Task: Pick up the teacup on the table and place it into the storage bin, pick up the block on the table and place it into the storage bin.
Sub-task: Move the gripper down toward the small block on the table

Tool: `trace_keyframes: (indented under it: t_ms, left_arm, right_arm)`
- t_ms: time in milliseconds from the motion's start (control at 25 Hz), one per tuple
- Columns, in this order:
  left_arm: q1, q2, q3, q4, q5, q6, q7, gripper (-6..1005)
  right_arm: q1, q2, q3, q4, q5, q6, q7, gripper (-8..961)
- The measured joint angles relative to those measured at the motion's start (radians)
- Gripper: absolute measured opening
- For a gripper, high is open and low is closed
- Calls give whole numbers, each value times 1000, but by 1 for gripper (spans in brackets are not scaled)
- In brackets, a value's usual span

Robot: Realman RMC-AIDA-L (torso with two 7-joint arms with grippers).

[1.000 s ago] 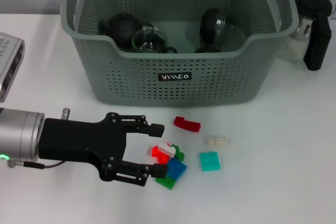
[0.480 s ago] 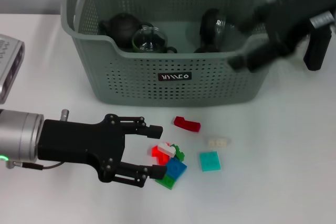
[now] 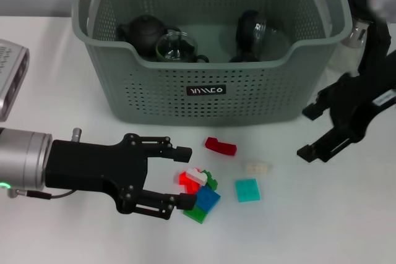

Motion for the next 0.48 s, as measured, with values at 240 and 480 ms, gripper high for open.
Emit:
trace_keyframes:
  t_ms: [240, 480]
  left_arm:
    - [0, -2, 3, 0, 0, 0, 0, 813]
    - [0, -2, 2, -13, -1, -1, 0, 813]
  right_arm:
    - [43, 26, -85, 119, -72, 103, 6, 896]
    - [76, 27, -184, 269, -78, 230, 15, 828]
